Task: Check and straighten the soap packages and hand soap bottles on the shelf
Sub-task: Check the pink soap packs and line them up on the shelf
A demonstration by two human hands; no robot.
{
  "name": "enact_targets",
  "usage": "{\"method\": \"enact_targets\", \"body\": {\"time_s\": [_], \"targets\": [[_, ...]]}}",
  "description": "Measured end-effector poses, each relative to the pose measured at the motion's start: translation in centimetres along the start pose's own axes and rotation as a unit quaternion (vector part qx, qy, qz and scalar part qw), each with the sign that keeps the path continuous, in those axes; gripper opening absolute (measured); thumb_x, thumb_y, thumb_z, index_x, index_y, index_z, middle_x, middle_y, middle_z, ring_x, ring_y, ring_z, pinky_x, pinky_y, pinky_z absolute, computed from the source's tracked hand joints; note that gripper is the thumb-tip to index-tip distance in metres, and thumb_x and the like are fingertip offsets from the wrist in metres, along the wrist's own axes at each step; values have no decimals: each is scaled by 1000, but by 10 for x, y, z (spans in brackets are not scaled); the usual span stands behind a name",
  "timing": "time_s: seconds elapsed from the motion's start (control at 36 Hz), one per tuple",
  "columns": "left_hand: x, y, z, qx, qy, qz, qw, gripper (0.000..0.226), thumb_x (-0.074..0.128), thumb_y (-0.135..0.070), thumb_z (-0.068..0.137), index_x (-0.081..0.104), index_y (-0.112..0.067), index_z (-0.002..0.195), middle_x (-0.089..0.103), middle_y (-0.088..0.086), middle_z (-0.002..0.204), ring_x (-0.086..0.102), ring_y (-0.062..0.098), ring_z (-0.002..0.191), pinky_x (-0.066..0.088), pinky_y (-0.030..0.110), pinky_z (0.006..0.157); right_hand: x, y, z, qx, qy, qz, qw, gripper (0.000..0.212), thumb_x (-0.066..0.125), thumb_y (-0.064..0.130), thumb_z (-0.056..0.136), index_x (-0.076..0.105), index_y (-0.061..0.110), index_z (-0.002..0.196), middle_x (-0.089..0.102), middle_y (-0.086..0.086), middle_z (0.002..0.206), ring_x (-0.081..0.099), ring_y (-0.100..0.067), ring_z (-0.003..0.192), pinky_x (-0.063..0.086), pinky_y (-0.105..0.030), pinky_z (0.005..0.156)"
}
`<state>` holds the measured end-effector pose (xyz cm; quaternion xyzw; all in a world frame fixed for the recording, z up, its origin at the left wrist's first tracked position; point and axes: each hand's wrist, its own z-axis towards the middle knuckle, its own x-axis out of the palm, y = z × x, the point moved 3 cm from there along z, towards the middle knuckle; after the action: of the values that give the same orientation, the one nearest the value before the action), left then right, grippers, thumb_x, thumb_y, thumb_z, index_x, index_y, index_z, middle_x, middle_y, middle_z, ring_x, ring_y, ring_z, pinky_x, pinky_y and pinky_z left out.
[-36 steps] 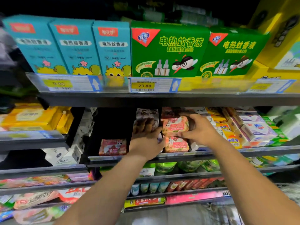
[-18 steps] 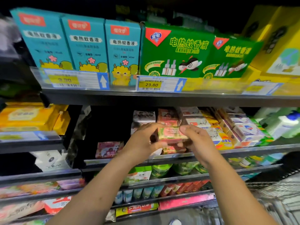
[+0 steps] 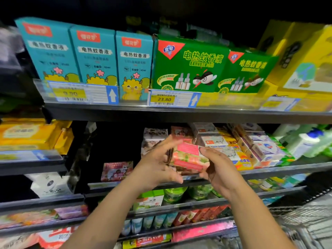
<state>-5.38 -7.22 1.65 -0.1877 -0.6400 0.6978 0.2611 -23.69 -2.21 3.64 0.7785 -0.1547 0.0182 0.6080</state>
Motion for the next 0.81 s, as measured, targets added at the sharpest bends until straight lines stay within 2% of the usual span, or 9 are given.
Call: {"method": "enact_targets", "body": {"time_s": [0.06, 0.11, 0.17, 0.31, 0.36, 0.44, 0.56, 0.69, 0.81], "targets": [[-4, -7, 1, 36, 32, 180, 983, 81, 89, -12, 69, 54, -63, 121, 20, -40, 149, 61, 3, 116, 54, 21, 85, 0, 0, -3, 40, 3, -6, 999, 31, 66, 31, 88, 68, 5, 106, 69, -12, 77, 64, -18, 56, 42, -18, 36], [-9, -12, 3, 116, 17, 306, 945, 62, 87, -27, 72, 57, -61, 115, 25, -39, 149, 37, -13, 132, 39, 12, 102, 0, 0, -5, 71, 21, -14, 997, 38, 67, 35, 82, 67, 5, 106, 70, -15, 78, 64, -19, 52, 42, -17, 34], [-9, -13, 6, 169, 0, 326, 930, 51, 84, -31, 73, 61, -46, 116, 39, -32, 142, 34, -16, 130, 30, 6, 103, 1, -1, -6, 93, 38, -33, 994, 45, 64, 40, 83, 66, 5, 110, 71, -18, 83, 66, -19, 55, 47, -18, 37], [-8, 6, 10, 54, -65, 130, 988, 33, 79, -33, 79, 63, -45, 105, 69, -13, 102, 65, 5, 99, 54, 31, 87, 0, -6, -6, 61, 52, -51, 995, 51, 50, 58, 88, 77, 19, 106, 74, -16, 107, 71, -27, 92, 60, -36, 75], [-4, 10, 10, 43, -100, 36, 993, 25, 77, -26, 82, 65, -34, 103, 73, -10, 96, 68, 11, 94, 57, 31, 80, 2, -4, -7, 20, 68, -26, 997, 40, 55, 47, 87, 75, 20, 109, 73, -13, 113, 70, -26, 104, 58, -38, 87], [1, 8, 14, 26, -147, -37, 988, 23, 67, -5, 90, 60, -24, 102, 73, -10, 88, 67, 6, 84, 54, 21, 68, 2, -1, -6, -19, 63, -54, 996, 40, 67, 24, 84, 65, 11, 122, 71, -14, 117, 68, -29, 110, 58, -35, 84], [3, 2, 16, 4, -148, -38, 988, 31, 65, -14, 93, 56, -33, 116, 68, 1, 112, 71, 10, 80, 54, 25, 55, 5, 1, -4, -37, 27, -102, 994, 39, 70, 29, 81, 66, 9, 114, 74, -13, 107, 71, -26, 94, 56, -31, 74], [-6, 7, 9, -22, -16, -84, 996, 86, 84, 6, 69, 58, -58, 121, 58, 5, 137, 66, 26, 111, 58, 39, 86, 3, -1, 0, -7, -3, -20, 1000, 41, 70, 32, 79, 67, 3, 107, 74, -16, 94, 71, -20, 72, 55, -23, 52], [-10, 3, 5, 21, -12, 184, 983, 87, 87, -10, 71, 50, -68, 122, 18, -30, 153, 38, 10, 135, 56, 27, 90, -2, -7, 0, 44, -16, 2, 999, 43, 73, 30, 81, 66, 2, 113, 71, -17, 80, 68, -19, 62, 55, -22, 49]]}}
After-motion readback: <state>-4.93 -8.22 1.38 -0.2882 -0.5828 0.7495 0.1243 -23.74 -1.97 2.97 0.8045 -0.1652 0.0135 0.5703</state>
